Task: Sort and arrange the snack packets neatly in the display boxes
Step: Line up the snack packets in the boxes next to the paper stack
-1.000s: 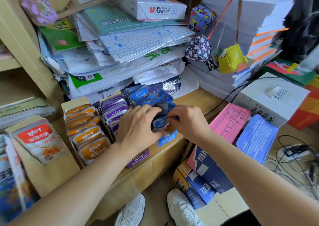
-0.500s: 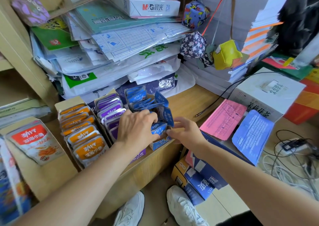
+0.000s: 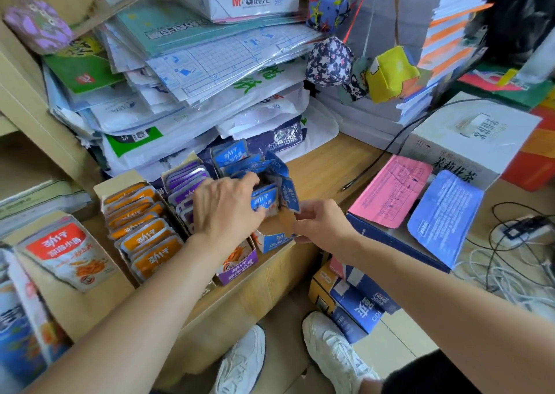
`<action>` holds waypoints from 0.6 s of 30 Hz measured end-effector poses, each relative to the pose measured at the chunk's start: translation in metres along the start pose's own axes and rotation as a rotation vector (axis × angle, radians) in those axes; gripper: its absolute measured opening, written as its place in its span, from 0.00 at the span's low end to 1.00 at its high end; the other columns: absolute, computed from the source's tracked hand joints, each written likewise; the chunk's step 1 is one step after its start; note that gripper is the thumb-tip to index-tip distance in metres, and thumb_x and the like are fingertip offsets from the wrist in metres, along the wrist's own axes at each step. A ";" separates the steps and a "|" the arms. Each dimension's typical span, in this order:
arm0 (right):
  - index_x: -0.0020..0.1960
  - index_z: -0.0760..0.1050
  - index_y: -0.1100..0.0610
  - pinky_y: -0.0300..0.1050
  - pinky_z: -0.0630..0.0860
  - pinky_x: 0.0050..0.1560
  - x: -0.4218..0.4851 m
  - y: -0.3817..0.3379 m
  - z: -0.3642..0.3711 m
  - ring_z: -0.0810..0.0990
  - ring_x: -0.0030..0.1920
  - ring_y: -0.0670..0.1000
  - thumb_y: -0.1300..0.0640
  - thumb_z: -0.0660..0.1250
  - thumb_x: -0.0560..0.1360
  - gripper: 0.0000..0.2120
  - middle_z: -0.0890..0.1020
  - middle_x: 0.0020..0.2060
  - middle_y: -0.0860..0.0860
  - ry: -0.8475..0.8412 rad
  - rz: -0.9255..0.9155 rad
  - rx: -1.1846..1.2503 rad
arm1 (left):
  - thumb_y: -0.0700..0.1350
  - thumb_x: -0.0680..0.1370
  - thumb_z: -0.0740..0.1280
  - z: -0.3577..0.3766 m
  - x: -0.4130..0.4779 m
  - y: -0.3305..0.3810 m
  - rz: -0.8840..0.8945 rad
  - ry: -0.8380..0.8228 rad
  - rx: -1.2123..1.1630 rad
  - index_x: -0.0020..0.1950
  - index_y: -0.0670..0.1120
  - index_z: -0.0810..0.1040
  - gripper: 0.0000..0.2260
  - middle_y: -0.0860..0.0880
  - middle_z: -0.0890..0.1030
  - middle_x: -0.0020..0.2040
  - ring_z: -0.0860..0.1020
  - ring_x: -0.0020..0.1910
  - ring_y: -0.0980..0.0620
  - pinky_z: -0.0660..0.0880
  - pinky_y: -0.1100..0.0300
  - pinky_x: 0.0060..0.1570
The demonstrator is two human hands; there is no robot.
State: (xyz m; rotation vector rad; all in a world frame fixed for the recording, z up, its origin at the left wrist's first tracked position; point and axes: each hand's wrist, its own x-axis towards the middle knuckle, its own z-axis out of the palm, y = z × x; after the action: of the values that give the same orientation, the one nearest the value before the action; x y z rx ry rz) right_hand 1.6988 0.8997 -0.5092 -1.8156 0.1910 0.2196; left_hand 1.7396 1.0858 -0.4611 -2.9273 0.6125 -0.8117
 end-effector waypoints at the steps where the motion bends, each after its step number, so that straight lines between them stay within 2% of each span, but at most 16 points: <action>1: 0.55 0.83 0.51 0.47 0.85 0.48 0.001 0.001 0.002 0.86 0.48 0.48 0.61 0.72 0.75 0.10 0.87 0.47 0.48 0.010 -0.008 -0.016 | 0.60 0.66 0.79 0.001 0.000 0.005 0.001 -0.055 0.025 0.54 0.52 0.80 0.22 0.51 0.83 0.33 0.81 0.33 0.48 0.63 0.56 0.39; 4: 0.54 0.84 0.50 0.49 0.85 0.48 0.001 0.004 0.005 0.86 0.47 0.49 0.58 0.72 0.75 0.09 0.86 0.46 0.47 0.010 -0.044 -0.056 | 0.63 0.70 0.75 0.005 -0.001 0.010 0.000 -0.148 0.038 0.57 0.53 0.73 0.23 0.51 0.84 0.38 0.82 0.39 0.48 0.63 0.55 0.44; 9: 0.53 0.85 0.48 0.54 0.85 0.49 -0.001 0.008 0.004 0.86 0.48 0.54 0.56 0.72 0.75 0.08 0.86 0.44 0.47 -0.005 -0.084 -0.043 | 0.65 0.70 0.73 0.010 0.001 0.002 0.027 -0.254 0.027 0.60 0.55 0.80 0.23 0.50 0.85 0.40 0.79 0.41 0.48 0.65 0.53 0.51; 14: 0.54 0.84 0.49 0.54 0.85 0.48 0.000 0.010 0.005 0.86 0.47 0.53 0.51 0.73 0.75 0.09 0.86 0.45 0.46 0.009 -0.103 -0.014 | 0.64 0.68 0.74 0.015 0.004 -0.008 0.009 -0.248 -0.144 0.57 0.57 0.84 0.20 0.49 0.84 0.39 0.68 0.37 0.47 0.64 0.54 0.48; 16: 0.57 0.84 0.49 0.54 0.84 0.49 -0.001 0.013 0.005 0.86 0.48 0.50 0.49 0.73 0.75 0.12 0.86 0.47 0.45 0.008 -0.104 0.021 | 0.69 0.66 0.74 0.015 0.004 -0.014 -0.018 -0.240 -0.240 0.53 0.58 0.84 0.22 0.52 0.81 0.36 0.67 0.38 0.47 0.62 0.55 0.45; 18: 0.60 0.83 0.50 0.53 0.84 0.51 0.000 0.018 0.006 0.86 0.51 0.47 0.52 0.73 0.75 0.13 0.86 0.50 0.45 0.002 -0.094 0.059 | 0.75 0.60 0.69 0.012 0.004 -0.018 -0.066 -0.285 -0.344 0.49 0.60 0.84 0.27 0.55 0.76 0.34 0.69 0.41 0.46 0.62 0.56 0.44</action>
State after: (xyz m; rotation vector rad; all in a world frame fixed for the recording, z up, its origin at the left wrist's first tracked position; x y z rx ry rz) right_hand 1.6942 0.9007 -0.5271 -1.7616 0.1119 0.1449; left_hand 1.7552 1.1002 -0.4665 -3.2982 0.6924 -0.3025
